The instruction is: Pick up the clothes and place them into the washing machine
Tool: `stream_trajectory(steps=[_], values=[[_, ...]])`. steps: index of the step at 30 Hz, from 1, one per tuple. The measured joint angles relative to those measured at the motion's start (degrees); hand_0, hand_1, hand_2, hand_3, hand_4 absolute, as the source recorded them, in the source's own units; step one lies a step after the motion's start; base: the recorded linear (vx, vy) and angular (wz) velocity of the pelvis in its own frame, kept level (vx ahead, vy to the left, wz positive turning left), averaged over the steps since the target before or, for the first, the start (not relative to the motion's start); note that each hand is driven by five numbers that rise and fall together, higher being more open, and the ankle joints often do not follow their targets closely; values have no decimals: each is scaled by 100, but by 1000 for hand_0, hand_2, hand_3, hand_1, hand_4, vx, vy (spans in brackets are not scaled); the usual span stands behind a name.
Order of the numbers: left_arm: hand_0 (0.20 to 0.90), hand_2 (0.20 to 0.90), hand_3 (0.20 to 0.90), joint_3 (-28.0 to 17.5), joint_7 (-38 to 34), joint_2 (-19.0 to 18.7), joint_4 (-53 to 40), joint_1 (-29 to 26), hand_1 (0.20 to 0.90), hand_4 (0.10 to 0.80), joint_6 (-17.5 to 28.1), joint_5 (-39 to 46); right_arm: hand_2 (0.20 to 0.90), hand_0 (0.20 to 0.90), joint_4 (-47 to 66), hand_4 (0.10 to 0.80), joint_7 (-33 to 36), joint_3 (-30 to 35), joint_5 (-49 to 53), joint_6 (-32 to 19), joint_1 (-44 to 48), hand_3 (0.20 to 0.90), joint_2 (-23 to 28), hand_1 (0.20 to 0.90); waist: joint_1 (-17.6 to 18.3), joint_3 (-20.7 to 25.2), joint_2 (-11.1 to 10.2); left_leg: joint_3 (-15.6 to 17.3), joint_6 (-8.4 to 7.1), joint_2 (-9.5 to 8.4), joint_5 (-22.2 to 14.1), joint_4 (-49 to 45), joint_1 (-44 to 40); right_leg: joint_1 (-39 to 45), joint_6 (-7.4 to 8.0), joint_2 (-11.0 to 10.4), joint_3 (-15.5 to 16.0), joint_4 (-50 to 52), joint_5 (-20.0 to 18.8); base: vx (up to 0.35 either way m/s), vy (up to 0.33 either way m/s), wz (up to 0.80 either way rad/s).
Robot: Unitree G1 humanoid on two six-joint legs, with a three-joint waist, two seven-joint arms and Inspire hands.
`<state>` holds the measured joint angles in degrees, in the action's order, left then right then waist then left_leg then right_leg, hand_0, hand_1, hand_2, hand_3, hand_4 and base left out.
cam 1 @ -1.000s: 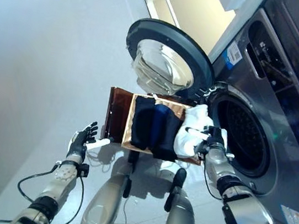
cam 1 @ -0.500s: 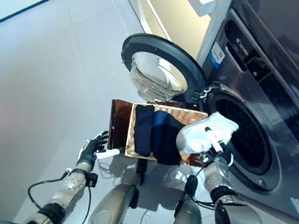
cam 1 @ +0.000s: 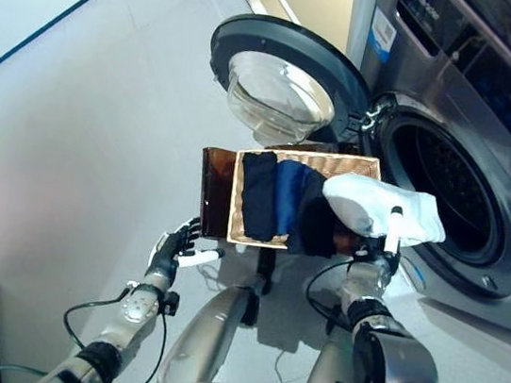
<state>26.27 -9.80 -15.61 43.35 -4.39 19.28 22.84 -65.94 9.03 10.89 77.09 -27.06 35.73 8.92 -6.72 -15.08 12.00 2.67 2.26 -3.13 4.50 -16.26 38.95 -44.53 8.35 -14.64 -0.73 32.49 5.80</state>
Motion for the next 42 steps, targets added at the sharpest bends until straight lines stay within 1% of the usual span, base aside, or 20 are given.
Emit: stream_trajectory(steps=[3,7,12,13,14,15,16,17,19,20,23,24,25,26,27,29,30,34,37,42], values=[[900,900,900,9,59,0,-9,41,900,800,0,4,200,200,7,300,219,223,23,-86,324,200,205,200,-45,-20,1,-1,-21,21,-15,18,76,-75,-31,33,-5,-58,-21,30,20,-6],[900,900,900,-12,60,-94,-14,108,900,800,7,20,200,200,163,300,499,268,36,-307,818,200,603,200,-74,-25,14,9,-21,15,-15,42,152,-124,-34,33,-15,-97,-23,60,3,0],[900,900,900,-52,50,-152,-19,123,900,800,14,42,200,200,184,300,850,276,-135,-435,1529,200,1385,200,-247,-19,63,14,-29,-10,8,51,170,-182,-72,7,-15,-60,-48,36,-8,1],[900,900,900,-32,61,-176,-68,124,900,800,8,39,200,200,56,300,1045,212,-199,-380,1798,200,1638,200,-336,-7,116,9,-33,-21,53,99,174,-205,-66,-2,-10,-57,-40,0,0,0],[900,900,900,-34,55,-174,-100,122,900,800,17,41,200,200,11,300,1127,196,-238,-376,1926,200,1773,200,-345,-12,157,2,-15,-34,78,127,172,-213,-52,-15,-6,-54,-32,6,0,12],[900,900,900,-36,50,-196,-181,123,900,800,61,39,345,345,-133,404,1273,133,-394,-375,2216,345,2087,345,-381,-4,241,-34,42,-64,121,188,166,-206,-28,-48,29,-35,-16,-96,17,21],[900,900,900,-34,37,-224,-264,122,900,800,107,40,900,900,-324,800,1406,-38,-476,-339,2476,900,2399,900,-411,3,318,-48,59,-87,181,247,164,-211,-1,-71,54,-8,-12,8,1,26],[900,900,900,-34,-4,-285,-351,109,900,800,125,38,900,900,-438,800,1465,-114,-692,-354,2488,900,2595,900,-470,-4,352,-51,67,-105,224,261,167,-245,85,-83,57,40,-75,-97,25,17],[900,900,900,-37,-49,-325,-353,77,900,800,122,38,900,900,-504,800,1557,-221,-798,-274,2495,900,2671,900,-487,0,364,-52,74,-130,205,256,167,-285,72,-104,78,110,-48,58,-2,6],[900,900,900,-46,-64,-334,-366,64,900,800,128,36,900,900,-571,800,1583,-331,-818,-208,2517,900,2713,900,-490,9,376,-64,83,-170,159,247,161,-282,83,-143,70,141,67,123,-2,3],[900,900,900,-36,-69,-332,-397,33,900,800,127,31,900,900,-633,800,1580,-439,-838,-52,2559,900,2723,900,-475,10,379,-59,63,-170,151,249,153,-293,93,-134,38,135,59,9,12,-1],[900,900,900,-37,-70,-330,-392,31,900,800,124,34,900,900,-678,800,1560,-437,-838,-4,2581,900,2720,900,-489,10,381,-58,43,-177,165,257,153,-300,35,-128,23,119,82,-88,41,0],[900,900,900,-37,-68,-331,-392,37,900,800,124,32,900,900,-692,800,1514,-436,-838,3,2580,900,2713,900,-494,11,381,-54,66,-176,199,262,153,-301,50,-124,19,113,64,0,0,0],[900,900,900,-37,-69,-330,-385,43,900,800,120,34,900,900,-734,800,1451,-439,-836,30,2592,900,2698,900,-489,11,381,-55,51,-175,186,263,150,-301,40,-132,28,117,59,-94,48,-1],[900,900,900,-37,-69,-330,-387,59,900,800,116,35,900,900,-749,800,1436,-436,-836,77,2602,900,2689,900,-486,11,381,-63,34,-173,151,265,143,-295,-10,-139,32,121,92,5,41,-2],[900,900,900,-37,-65,-330,-375,82,900,800,115,35,900,900,-753,800,1348,-407,-836,73,2606,900,2627,900,-481,14,384,-45,58,-173,196,264,140,-292,9,-130,17,100,52,-49,33,-3],[900,900,900,-37,-65,-330,-374,82,900,800,114,35,900,900,-755,800,1326,-399,-835,74,2606,900,2610,900,-482,15,385,-43,45,-173,188,267,140,-293,3,-128,7,94,48,-1,19,-4],[900,900,900,-36,-53,-325,-337,84,900,800,108,35,900,900,-758,800,1199,-382,-828,73,2588,900,2369,900,-431,15,386,-33,52,-165,195,291,58,-200,-9,-115,3,15,-4,-4,20,-5],[900,900,900,-43,-48,-316,-294,97,900,800,110,35,900,900,-756,800,1056,-373,-822,67,2557,900,1993,900,-335,31,388,-24,64,-159,216,364,-46,-104,2,-104,2,-56,-32,-7,12,-5],[900,900,900,-41,-33,-303,-218,143,900,800,108,35,900,900,-784,800,913,-407,-807,134,2249,900,1524,900,-337,83,388,-27,57,-147,227,445,-187,40,8,-86,11,-159,-56,0,4,-2]])
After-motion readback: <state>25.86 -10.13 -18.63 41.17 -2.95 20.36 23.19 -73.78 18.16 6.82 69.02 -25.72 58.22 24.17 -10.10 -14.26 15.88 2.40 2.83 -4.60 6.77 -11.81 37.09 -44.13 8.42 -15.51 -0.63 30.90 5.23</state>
